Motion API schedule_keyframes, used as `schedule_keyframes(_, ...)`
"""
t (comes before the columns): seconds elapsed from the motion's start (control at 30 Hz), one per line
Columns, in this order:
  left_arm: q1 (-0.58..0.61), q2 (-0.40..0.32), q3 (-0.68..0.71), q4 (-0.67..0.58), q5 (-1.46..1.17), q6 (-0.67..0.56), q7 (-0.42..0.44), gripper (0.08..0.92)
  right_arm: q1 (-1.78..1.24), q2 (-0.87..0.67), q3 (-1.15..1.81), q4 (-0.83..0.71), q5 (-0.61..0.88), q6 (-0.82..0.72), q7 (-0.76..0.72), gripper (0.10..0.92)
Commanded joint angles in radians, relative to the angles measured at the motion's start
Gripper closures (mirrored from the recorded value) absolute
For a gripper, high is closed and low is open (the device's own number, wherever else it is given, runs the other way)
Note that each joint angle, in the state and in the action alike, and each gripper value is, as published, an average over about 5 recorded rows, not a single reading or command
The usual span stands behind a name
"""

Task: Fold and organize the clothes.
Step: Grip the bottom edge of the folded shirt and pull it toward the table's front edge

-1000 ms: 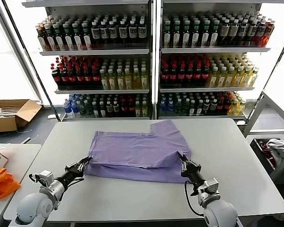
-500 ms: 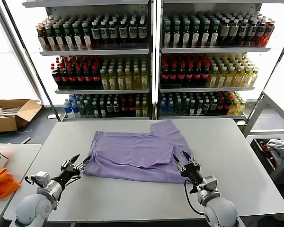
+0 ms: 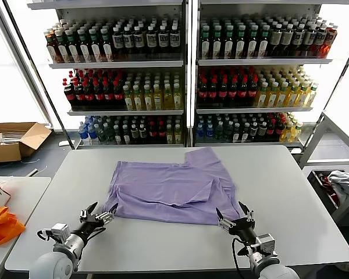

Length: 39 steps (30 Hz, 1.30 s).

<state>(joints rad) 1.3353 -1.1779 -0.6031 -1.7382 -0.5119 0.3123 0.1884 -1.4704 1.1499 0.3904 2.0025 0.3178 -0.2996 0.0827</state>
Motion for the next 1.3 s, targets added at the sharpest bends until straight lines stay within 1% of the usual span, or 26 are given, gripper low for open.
schedule_keyframes(0.03,0.007,-0.032,-0.001,0.011,0.021,0.002,-0.005,0.198,-0.031,0.000,-0.003,-0.012,0.029,-0.038,0.035,0.220)
schedule_keyframes(0.1,0.006,-0.033,-0.001,0.015,0.023,0.005,0.005,0.238,-0.013,0.004,-0.016,-0.039,0.038,-0.039,0.027,0.254)
schedule_keyframes(0.23,0.007,-0.027,0.001,0.028,0.025,0.004,0.021,0.348,0.011,0.015,-0.038,-0.072,0.045,-0.030,0.001,0.371)
schedule_keyframes(0.37,0.003,-0.015,0.004,0.041,0.024,0.008,0.031,0.460,0.008,0.019,-0.042,-0.072,0.060,-0.020,-0.021,0.484)
schedule_keyframes(0.53,0.021,-0.003,0.005,0.029,0.025,0.016,0.035,0.608,-0.018,0.010,-0.029,-0.056,0.086,-0.006,-0.054,0.631)
schedule_keyframes(0.67,0.054,-0.009,-0.001,-0.010,0.025,0.024,0.031,0.720,-0.054,-0.008,-0.011,-0.010,0.124,-0.009,-0.068,0.743)
schedule_keyframes(0.73,0.076,-0.018,-0.007,-0.047,0.025,0.030,0.027,0.781,-0.071,-0.025,-0.002,0.015,0.142,-0.012,-0.072,0.804)
schedule_keyframes(0.83,0.118,-0.029,-0.025,-0.112,0.026,0.035,0.025,0.844,-0.102,-0.054,0.013,0.056,0.161,-0.013,-0.079,0.881)
schedule_keyframes(0.93,0.167,-0.035,-0.045,-0.163,0.037,0.043,0.022,0.876,-0.144,-0.073,0.030,0.097,0.168,-0.013,-0.086,0.915)
schedule_keyframes(1.03,0.218,-0.044,-0.069,-0.207,0.056,0.050,0.018,0.895,-0.195,-0.086,0.047,0.128,0.167,-0.008,-0.096,0.916)
schedule_keyframes(1.3,0.342,-0.083,-0.155,-0.326,0.074,0.067,0.005,0.899,-0.319,-0.130,0.085,0.166,0.152,0.020,-0.114,0.916)
